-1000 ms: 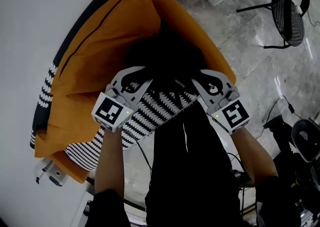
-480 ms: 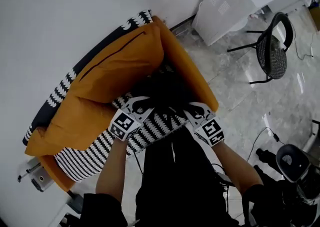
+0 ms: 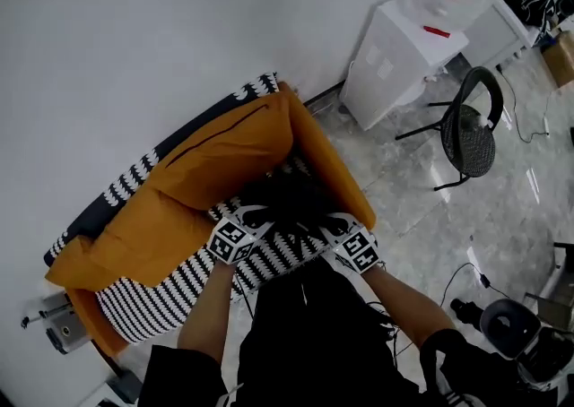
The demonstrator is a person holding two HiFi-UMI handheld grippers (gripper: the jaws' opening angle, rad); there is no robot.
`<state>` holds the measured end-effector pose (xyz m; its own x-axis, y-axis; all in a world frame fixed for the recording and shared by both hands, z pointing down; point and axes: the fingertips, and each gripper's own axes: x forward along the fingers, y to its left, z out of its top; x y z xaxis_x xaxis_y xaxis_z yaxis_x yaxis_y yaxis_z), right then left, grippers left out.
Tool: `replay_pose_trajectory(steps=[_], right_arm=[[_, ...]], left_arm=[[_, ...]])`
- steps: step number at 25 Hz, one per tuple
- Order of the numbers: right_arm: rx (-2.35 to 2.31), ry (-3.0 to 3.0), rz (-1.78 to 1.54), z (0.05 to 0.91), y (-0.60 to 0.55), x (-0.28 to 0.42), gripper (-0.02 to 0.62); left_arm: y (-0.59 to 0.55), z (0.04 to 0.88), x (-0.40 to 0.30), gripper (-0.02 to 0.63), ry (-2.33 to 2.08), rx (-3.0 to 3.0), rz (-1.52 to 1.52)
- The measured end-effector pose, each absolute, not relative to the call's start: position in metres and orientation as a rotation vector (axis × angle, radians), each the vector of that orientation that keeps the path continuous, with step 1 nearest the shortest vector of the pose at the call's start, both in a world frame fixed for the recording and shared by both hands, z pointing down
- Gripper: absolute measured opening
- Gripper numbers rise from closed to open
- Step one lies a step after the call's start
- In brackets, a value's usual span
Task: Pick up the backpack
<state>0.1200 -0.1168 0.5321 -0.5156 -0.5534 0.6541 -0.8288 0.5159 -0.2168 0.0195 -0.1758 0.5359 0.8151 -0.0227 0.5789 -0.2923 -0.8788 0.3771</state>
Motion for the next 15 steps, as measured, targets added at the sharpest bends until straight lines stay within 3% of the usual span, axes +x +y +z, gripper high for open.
replay_pose_trajectory(steps=[15], right_arm=[[1.077,-2.234,0.724,0.511,-0.113,0.117,0.051]], left_arm=[[-0.16,0.516,0.009,0.087,-0.225,2.483,0.818]])
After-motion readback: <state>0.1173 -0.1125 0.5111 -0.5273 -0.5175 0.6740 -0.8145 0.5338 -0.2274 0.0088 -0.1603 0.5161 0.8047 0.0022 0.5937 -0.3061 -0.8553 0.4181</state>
